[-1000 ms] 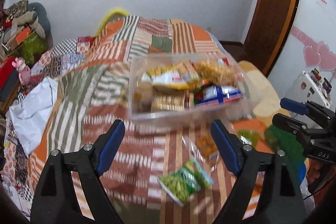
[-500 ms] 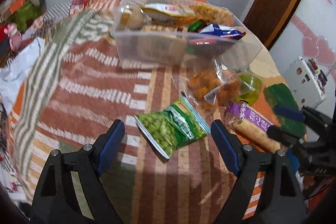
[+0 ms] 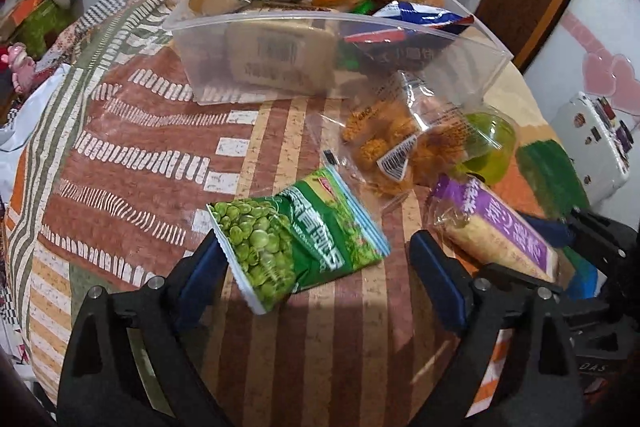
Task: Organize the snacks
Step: 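Grasp the green pea snack bag with the left tool while the right grasps the purple coconut roll, then place the pea bag and coconut roll into the clear box, opening both tools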
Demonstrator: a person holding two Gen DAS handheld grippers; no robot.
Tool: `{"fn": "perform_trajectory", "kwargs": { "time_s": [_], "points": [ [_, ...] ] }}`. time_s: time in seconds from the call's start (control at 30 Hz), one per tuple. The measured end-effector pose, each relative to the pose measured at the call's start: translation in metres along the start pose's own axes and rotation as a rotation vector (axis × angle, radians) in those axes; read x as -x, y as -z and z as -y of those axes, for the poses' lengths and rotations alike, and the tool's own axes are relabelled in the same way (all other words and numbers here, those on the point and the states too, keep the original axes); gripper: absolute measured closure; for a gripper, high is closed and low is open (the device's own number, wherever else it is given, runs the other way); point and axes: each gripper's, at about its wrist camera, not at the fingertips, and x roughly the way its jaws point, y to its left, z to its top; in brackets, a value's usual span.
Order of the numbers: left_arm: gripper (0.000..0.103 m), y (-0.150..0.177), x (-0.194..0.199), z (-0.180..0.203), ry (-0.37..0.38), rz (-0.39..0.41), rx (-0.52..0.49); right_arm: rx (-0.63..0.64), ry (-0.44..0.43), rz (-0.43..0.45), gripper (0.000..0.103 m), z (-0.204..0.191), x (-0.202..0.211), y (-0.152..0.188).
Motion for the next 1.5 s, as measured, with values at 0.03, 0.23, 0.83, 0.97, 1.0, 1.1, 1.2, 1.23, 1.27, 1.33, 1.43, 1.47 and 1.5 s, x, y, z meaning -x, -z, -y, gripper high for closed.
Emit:
{"fn": "perform_trajectory", "kwargs": {
  "time_s": [0.03, 0.23, 0.83, 0.97, 1.0, 1.1, 1.2, 1.23, 1.27, 1.33, 1.43, 1.47, 1.5],
  "points": [
    [0.012, 0.000, -0.001, 0.001, -0.005, 0.009, 0.001, 0.003, -0.009, -0.002, 0.058, -0.001, 0.001, 0.000],
    [0.038, 0.002, 0.002, -0.001, -0.020, 0.033, 0.008, 0.020, -0.027, -0.002, 0.060, -0.010, 0.005, 0.006],
    [0.056, -0.016, 0.047, -0.030, -0.013, 0.122, 0.027, -0.029, -0.086, 0.113, 0.060, -0.012, 0.045, -0.012],
    [0.056, -0.026, 0.063, -0.026, -0.020, 0.169, 0.012, -0.041, -0.051, 0.178, 0.060, -0.007, 0.056, -0.021],
    [0.056, -0.029, 0.067, -0.026, -0.017, 0.183, 0.011, -0.041, -0.045, 0.190, 0.060, -0.006, 0.058, -0.023],
    [0.056, -0.038, 0.077, -0.026, -0.013, 0.218, 0.011, -0.041, -0.015, 0.234, 0.060, -0.003, 0.065, -0.034],
    [0.056, -0.049, 0.087, -0.022, -0.016, 0.254, -0.002, -0.051, 0.001, 0.274, 0.060, 0.001, 0.071, -0.042],
    [0.056, -0.052, 0.089, -0.021, -0.016, 0.262, -0.006, -0.054, 0.008, 0.285, 0.060, 0.003, 0.073, -0.044],
    [0.056, -0.057, 0.092, -0.020, -0.016, 0.276, -0.013, -0.055, 0.017, 0.302, 0.060, 0.004, 0.075, -0.047],
    [0.056, -0.064, 0.098, -0.017, -0.018, 0.298, -0.021, -0.061, 0.029, 0.324, 0.060, 0.007, 0.077, -0.053],
    [0.056, -0.079, 0.105, -0.013, -0.020, 0.336, -0.036, -0.081, 0.038, 0.359, 0.060, 0.014, 0.080, -0.064],
    [0.056, -0.082, 0.107, -0.012, -0.021, 0.345, -0.039, -0.089, 0.044, 0.375, 0.060, 0.017, 0.081, -0.069],
    [0.056, -0.087, 0.109, -0.011, -0.020, 0.354, -0.044, -0.094, 0.049, 0.386, 0.060, 0.019, 0.082, -0.073]
  ]
}}
